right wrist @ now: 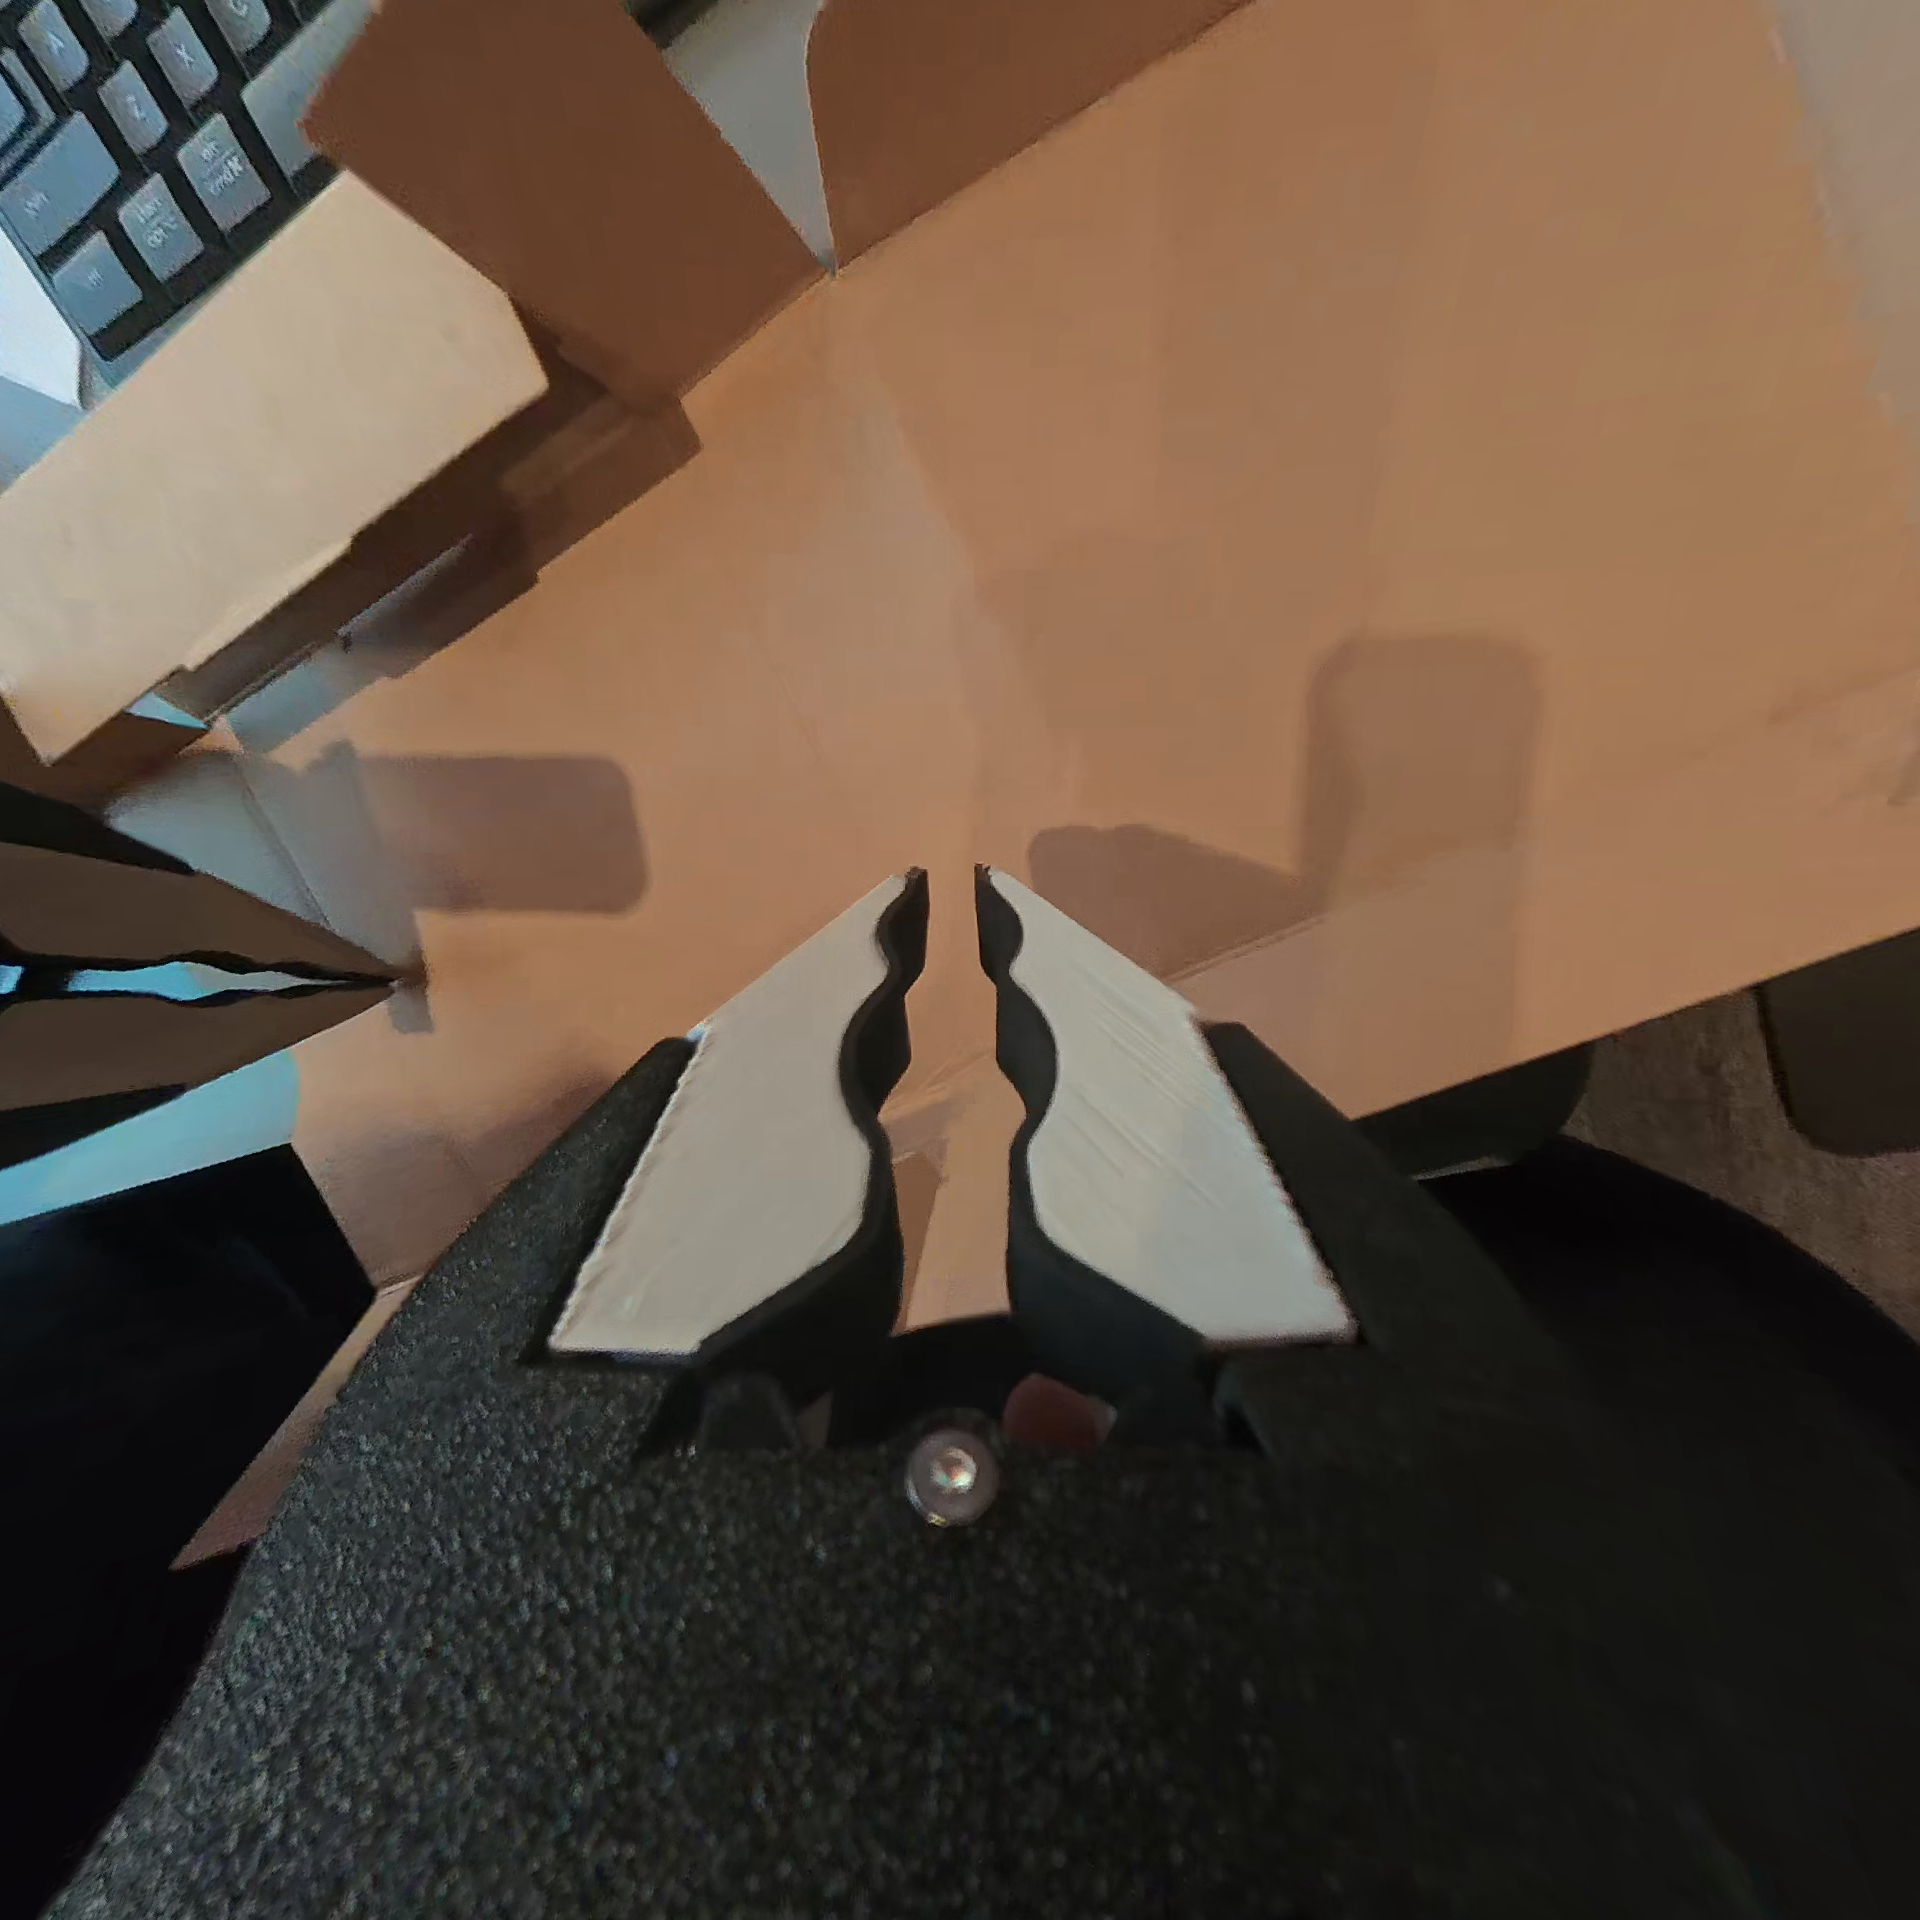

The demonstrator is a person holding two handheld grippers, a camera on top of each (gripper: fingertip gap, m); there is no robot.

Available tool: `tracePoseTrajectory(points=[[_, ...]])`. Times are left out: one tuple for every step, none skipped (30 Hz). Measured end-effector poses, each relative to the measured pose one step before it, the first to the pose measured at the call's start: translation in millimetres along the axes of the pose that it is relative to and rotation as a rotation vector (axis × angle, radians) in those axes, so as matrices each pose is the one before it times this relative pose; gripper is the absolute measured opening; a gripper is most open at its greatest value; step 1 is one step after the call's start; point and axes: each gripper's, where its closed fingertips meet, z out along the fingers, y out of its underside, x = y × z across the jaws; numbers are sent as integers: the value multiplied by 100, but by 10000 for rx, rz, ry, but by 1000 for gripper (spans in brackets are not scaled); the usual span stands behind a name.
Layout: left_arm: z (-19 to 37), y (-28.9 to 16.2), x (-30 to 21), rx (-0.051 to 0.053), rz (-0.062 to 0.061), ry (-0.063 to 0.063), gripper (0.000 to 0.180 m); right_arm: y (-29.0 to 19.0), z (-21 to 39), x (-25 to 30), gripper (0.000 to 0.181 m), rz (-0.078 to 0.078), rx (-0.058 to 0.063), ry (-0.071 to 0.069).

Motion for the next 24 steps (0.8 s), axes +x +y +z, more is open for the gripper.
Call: tracePoseTrajectory(points=[[-9,194,101,-32,98,14,0,-488,-10,266,8,-112,17,21],[5,123,11,-39,-21,38,0,-620,42,362,7,-115,36,7],[-39,173,-16,-100,-120,63,0,-751,83,459,7,-128,52,-25],[-45,52,-75,-162,-90,10,0,-896,167,515,7,-118,58,-53],[-141,-284,-393,-104,-11,-267,0,-997,272,524,7,-97,82,-107],[-436,-898,-257,218,103,-263,0,-952,410,555,6,-95,98,-139],[-609,-1564,-148,360,42,-154,0,-516,621,591,5,-101,2,-88],[-703,-1890,-99,333,-4,-130,0,-115,885,733,3,-37,-161,-29],[-658,-2287,-307,372,-23,-178,0,-26,1086,638,2,65,-191,-141],[-532,-2638,-626,415,-18,-290,0,91,811,547,0,176,-90,-206],[-246,-2847,-941,427,69,-422,0,-73,760,299,0,181,24,-279],[156,-2849,-1202,373,123,-480,0,98,408,301,0,143,16,-235],[637,-2658,-1336,274,128,-441,0,-22,145,203,0,79,49,-186],[1075,-2300,-1439,209,83,-390,0,-363,-296,329,0,25,213,-62],[1409,-1759,-1220,161,26,-241,0,-686,-641,495,0,-52,328,15],[1491,-1106,-1090,54,-69,-184,0,-793,-747,860,0,-142,303,222],[1378,-607,-826,-23,-103,-127,0,-1067,-644,1074,0,-229,267,246],[1133,-252,-569,-32,-91,-96,0,-1258,-434,1000,0,-236,257,108],[1111,68,-442,-97,-137,-96,0,-1312,-171,964,0,-202,218,48],[1010,503,-263,-189,-163,24,0,-1300,142,1019,0,-152,122,48],[876,555,-105,-247,-207,31,0,-1116,395,904,0,-105,-29,-5],[442,83,-83,140,-216,42,0,-951,575,696,0,-125,-53,-3],[38,-531,-163,500,-280,5,0,-806,698,435,0,-176,-89,-31],[102,-185,-118,160,-263,42,0,-550,651,461,0,-201,-163,105]])
